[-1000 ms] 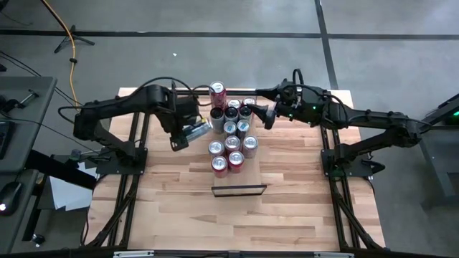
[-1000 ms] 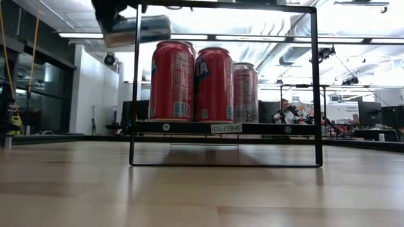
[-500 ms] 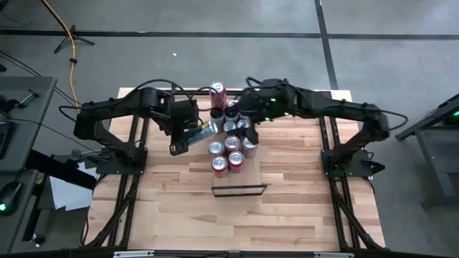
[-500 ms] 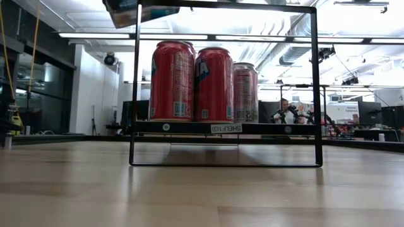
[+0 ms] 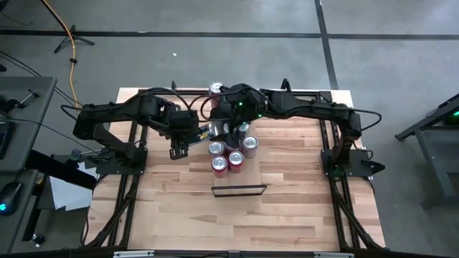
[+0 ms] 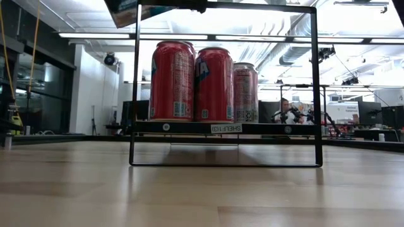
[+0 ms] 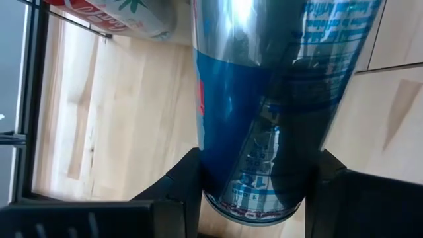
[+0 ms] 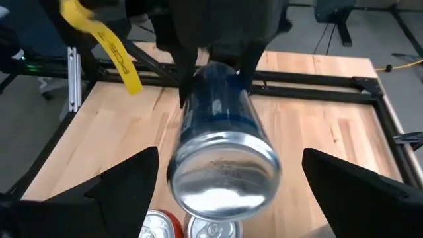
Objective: Place canned beverage on shelf
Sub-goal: Put the blue soda can on the shelf aligned with the other blue soda can
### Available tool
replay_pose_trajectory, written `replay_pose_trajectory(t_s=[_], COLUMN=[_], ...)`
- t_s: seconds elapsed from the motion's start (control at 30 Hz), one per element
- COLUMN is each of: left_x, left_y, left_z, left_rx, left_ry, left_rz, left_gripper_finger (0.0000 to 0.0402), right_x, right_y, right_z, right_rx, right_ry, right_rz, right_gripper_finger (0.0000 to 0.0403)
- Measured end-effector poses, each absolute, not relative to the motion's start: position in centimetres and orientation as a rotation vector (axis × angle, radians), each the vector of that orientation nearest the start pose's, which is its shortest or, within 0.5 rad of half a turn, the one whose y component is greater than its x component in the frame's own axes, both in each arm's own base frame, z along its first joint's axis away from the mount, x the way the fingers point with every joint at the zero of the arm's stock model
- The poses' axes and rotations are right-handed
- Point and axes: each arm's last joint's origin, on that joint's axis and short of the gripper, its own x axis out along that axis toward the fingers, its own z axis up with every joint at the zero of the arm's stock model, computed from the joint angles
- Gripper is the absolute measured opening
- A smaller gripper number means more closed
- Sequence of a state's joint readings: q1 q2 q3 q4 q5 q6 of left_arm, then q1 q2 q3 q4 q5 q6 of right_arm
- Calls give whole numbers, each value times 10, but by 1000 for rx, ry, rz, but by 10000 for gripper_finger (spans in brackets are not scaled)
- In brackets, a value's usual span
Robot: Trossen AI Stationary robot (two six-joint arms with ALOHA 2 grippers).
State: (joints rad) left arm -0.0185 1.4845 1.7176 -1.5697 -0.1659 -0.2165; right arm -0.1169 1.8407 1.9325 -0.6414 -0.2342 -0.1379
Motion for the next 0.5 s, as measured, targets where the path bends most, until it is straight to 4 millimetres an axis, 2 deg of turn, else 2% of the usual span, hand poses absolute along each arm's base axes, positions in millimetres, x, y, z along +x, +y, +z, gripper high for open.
replay_pose_trajectory(t_s=[0.13, 0.3, 0.37, 0.5], left_x=[244, 245, 245, 245], left_y=[0, 0, 0, 0], left_z=[388, 388, 388, 388], left_rx=[-55, -46, -44, -40], left_ry=[1310, 1303, 1303, 1299], left_rz=[269, 266, 267, 270], left_gripper_finger=[111, 111, 111, 111], right_x=[416, 419, 420, 420], right_y=[-38, -31, -29, -29], right_z=[382, 383, 384, 384], right_rx=[-31, -47, -56, -57], right_ry=[550, 519, 508, 514], right_rz=[162, 162, 148, 142], right_gripper_finger=[360, 343, 314, 226])
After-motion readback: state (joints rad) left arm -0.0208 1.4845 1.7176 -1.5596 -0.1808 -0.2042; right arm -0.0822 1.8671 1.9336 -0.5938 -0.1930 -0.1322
